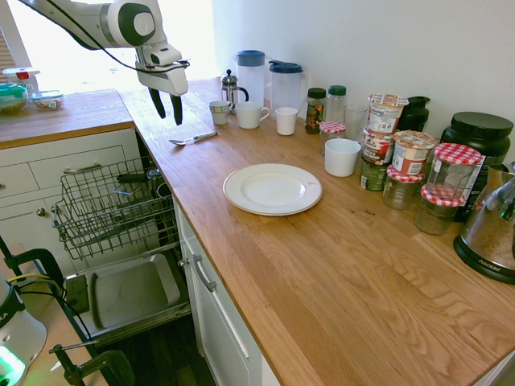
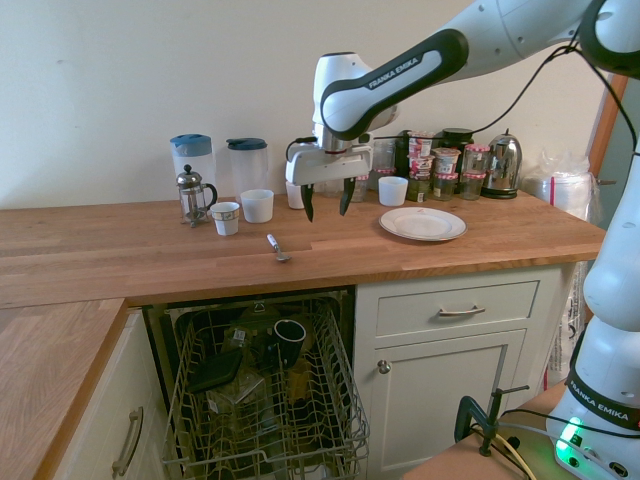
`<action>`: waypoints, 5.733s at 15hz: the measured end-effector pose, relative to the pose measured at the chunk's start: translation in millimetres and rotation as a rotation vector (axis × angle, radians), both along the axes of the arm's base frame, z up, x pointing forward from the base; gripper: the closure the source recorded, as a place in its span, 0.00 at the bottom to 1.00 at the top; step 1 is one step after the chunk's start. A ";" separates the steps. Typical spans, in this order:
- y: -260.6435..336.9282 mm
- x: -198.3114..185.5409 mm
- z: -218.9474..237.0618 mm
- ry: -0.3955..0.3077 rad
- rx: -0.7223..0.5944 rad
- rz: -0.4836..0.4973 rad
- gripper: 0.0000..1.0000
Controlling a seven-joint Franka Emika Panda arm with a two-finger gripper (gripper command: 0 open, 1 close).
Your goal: Put the spoon in the dishwasher
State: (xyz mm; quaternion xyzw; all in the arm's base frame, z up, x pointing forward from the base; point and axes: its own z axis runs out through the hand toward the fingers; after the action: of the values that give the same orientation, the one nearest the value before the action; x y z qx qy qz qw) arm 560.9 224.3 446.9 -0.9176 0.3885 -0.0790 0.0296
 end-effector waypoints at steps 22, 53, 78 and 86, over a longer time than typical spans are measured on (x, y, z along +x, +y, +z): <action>61.2 102.9 -110.0 0.061 0.026 -0.076 1.00; -14.3 38.6 -31.2 0.067 0.073 -0.060 1.00; 113.5 -236.2 -119.1 -0.098 0.099 -0.271 1.00; 155.9 -215.6 -226.2 -0.065 0.073 -0.294 1.00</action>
State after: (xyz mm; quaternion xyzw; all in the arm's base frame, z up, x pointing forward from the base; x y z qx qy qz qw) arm 345.3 380.2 220.8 -0.8461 0.5201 -0.0981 0.0634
